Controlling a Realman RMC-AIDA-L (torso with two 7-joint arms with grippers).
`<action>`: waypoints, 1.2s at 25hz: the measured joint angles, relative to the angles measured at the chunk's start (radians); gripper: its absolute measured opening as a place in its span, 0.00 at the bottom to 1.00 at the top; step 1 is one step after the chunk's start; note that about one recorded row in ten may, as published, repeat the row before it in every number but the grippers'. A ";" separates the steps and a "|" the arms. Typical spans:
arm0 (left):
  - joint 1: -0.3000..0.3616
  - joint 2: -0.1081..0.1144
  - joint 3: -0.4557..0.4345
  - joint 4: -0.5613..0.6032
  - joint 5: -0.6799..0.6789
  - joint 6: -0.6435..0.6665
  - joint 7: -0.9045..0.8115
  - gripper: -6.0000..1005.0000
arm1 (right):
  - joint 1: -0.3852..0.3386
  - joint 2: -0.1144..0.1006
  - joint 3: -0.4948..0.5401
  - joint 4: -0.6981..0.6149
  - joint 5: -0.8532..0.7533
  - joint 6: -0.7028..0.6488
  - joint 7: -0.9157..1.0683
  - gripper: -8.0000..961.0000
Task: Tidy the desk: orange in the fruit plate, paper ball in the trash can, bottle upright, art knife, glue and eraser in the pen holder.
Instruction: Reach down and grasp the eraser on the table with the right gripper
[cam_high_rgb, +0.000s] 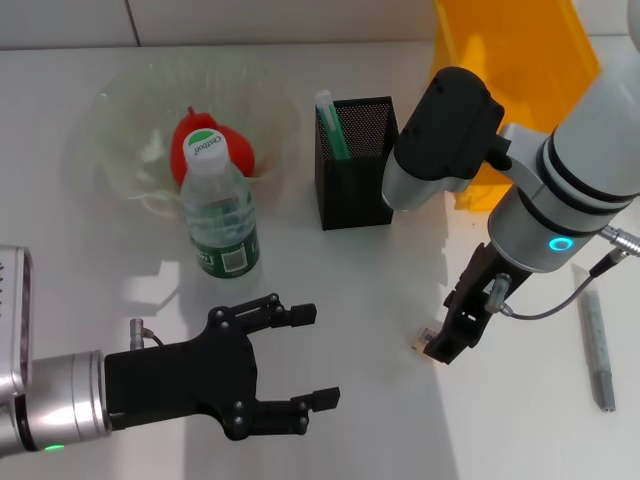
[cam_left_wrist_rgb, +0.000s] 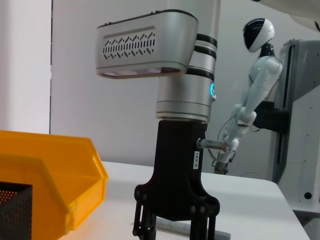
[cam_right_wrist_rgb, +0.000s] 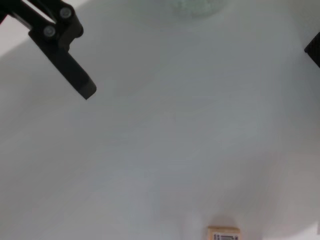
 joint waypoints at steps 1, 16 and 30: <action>0.000 -0.001 0.001 -0.001 0.000 -0.001 0.000 0.84 | 0.002 0.000 -0.003 0.008 0.002 0.006 0.000 0.67; -0.002 -0.003 0.003 -0.004 0.000 -0.001 0.000 0.84 | 0.031 0.000 -0.038 0.089 0.026 0.053 0.013 0.67; -0.004 -0.004 0.003 -0.004 0.000 -0.002 0.000 0.84 | 0.044 0.000 -0.038 0.117 0.028 0.057 0.013 0.47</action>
